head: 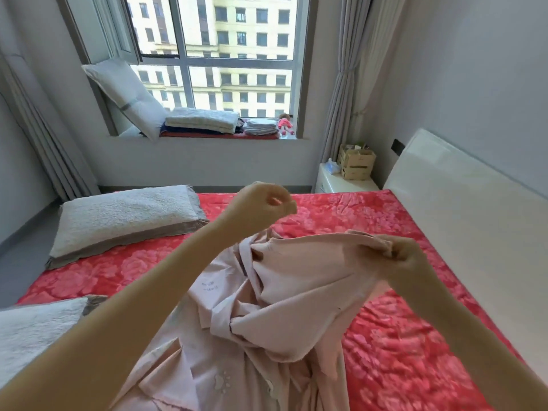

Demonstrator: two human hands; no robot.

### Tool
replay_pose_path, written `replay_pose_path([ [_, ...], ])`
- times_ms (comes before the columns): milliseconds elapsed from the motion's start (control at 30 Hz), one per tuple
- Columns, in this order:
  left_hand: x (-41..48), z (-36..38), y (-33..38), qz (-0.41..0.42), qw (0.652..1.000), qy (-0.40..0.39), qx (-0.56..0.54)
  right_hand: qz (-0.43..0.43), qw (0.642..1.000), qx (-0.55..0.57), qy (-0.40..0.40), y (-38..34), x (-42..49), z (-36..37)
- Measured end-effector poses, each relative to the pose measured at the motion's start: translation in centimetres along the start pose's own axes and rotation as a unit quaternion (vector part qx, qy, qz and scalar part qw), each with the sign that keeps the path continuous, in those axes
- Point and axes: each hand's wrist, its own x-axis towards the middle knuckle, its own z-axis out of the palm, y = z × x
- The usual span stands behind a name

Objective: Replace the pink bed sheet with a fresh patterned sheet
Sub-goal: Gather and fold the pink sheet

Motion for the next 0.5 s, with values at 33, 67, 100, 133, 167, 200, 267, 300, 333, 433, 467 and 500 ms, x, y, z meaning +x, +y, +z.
replay_pose_path([
  [33, -0.1, 0.5, -0.5, 0.019, 0.999, -0.037, 0.018, 0.011, 1.000, 0.010, -0.007, -0.2, -1.1, -1.0],
  [67, -0.1, 1.4, -0.9, 0.041, 0.995, -0.080, 0.029, 0.021, 1.000, 0.010, -0.014, -0.3, -2.3, -1.8],
  [100, -0.1, 2.6, -1.2, 0.064, 0.989, -0.126, 0.031, 0.029, 0.999, 0.004, -0.026, -0.6, -3.6, -2.6],
  [133, -0.3, 3.6, -1.1, 0.084, 0.982, -0.169, 0.026, 0.033, 0.998, -0.006, -0.046, -0.9, -4.4, -3.1],
  [167, -0.3, 5.1, -0.8, 0.112, 0.968, -0.222, 0.020, 0.038, 0.997, -0.017, -0.065, -1.2, -5.7, -3.9],
  [200, -0.5, 6.4, -0.2, 0.144, 0.953, -0.264, 0.024, 0.039, 0.994, -0.029, -0.096, -1.5, -6.7, -4.5],
  [267, -0.6, 9.4, 1.0, 0.206, 0.917, -0.339, 0.035, 0.045, 0.985, -0.054, -0.155, -2.2, -8.2, -5.7],
  [300, -0.7, 10.8, 1.6, 0.219, 0.902, -0.371, 0.028, 0.054, 0.982, -0.064, -0.171, -2.2, -8.8, -6.3],
  [333, -0.8, 11.9, 2.1, 0.221, 0.889, -0.402, 0.016, 0.067, 0.979, -0.065, -0.180, -2.1, -9.0, -6.8],
  [433, -0.6, 15.6, 3.6, 0.215, 0.858, -0.467, 0.006, 0.102, 0.976, -0.075, -0.179, -1.5, -9.8, -8.8],
  [467, -0.4, 16.9, 4.1, 0.214, 0.853, -0.477, 0.011, 0.112, 0.974, -0.077, -0.183, -1.1, -10.2, -9.7],
  [500, -0.2, 18.0, 4.5, 0.216, 0.854, -0.473, 0.014, 0.121, 0.972, -0.078, -0.187, -0.8, -10.5, -10.5],
])
